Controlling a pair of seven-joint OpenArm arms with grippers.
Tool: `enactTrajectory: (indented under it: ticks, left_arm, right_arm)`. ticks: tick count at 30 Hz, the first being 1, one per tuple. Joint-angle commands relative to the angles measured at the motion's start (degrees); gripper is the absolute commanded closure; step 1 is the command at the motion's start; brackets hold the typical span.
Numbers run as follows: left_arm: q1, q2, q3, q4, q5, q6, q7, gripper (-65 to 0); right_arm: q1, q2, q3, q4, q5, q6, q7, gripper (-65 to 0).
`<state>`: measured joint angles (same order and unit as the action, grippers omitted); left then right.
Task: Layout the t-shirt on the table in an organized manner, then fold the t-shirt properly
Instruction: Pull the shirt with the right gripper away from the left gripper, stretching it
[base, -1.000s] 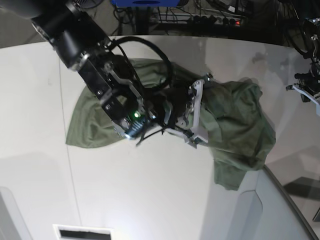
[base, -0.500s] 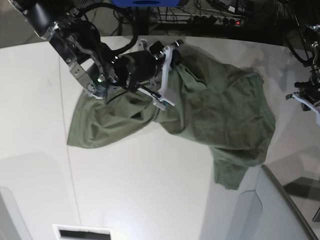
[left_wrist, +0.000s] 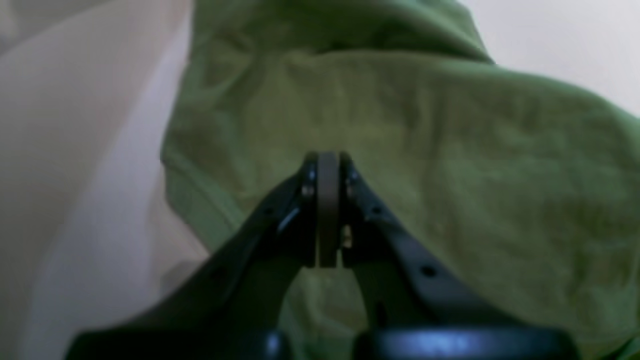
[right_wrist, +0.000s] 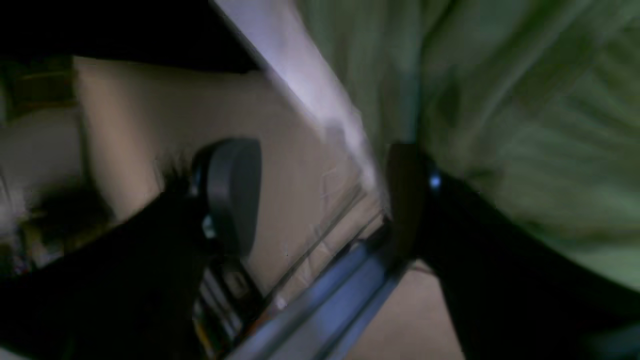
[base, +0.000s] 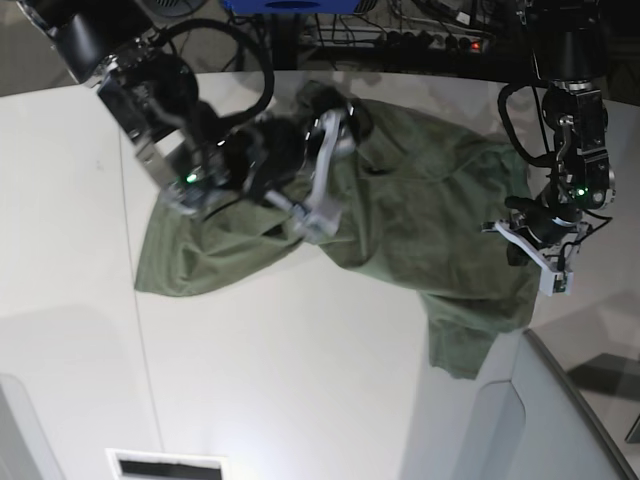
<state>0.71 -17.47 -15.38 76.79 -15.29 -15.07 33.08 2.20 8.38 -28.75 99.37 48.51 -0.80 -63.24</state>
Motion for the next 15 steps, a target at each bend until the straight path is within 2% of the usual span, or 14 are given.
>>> enactTrajectory:
  ticks: [1, 3, 5, 7, 10, 12, 13, 15]
  left_arm:
    - [-0.4, -1.21, -0.05, 0.61, -0.14, 0.26, -1.04, 0.0]
    - [-0.23, -1.29, -0.49, -1.15, -0.14, 0.26, -1.12, 0.0]
    - [-0.58, -2.79, -0.32, -4.75, -0.14, 0.26, -1.39, 0.0]
    - [-0.67, -3.14, -0.14, -8.09, -0.14, 0.26, -4.29, 0.0]
    - [-0.75, -3.05, -0.05, -12.14, -0.14, 0.26, -12.03, 0.0]
    - [-0.84, -3.05, -0.05, -14.07, -0.14, 0.26, -13.61, 0.0]
    - [-1.19, -3.05, -0.05, -14.68, -0.14, 0.26, -13.61, 0.0]
    - [-1.9, -3.23, -0.05, -16.18, -0.14, 0.26, -13.7, 0.0]
  right_arm:
    - [1.54, 0.37, 4.53, 0.54, -0.2, -0.21, 2.19, -38.0]
    - [4.79, 0.28, 11.21, -2.98, -0.2, -0.21, 5.09, -38.1]
    - [9.28, 0.28, 14.2, -11.24, -0.2, -0.21, 7.37, -37.8]
    - [13.94, -0.16, 14.73, -20.65, -0.12, -0.21, 8.87, -37.7]
    - [21.67, -1.57, 15.08, -37.35, -0.2, -0.3, 13.18, -37.7]
    - [25.28, -1.66, 15.08, -46.23, -0.2, -0.65, 17.31, -37.7]
    - [27.12, -1.66, 15.08, -50.19, -0.12, -2.41, 19.42, -37.7]
    - [29.67, -1.66, 15.08, -56.43, -0.12, -8.65, 23.2, -37.7]
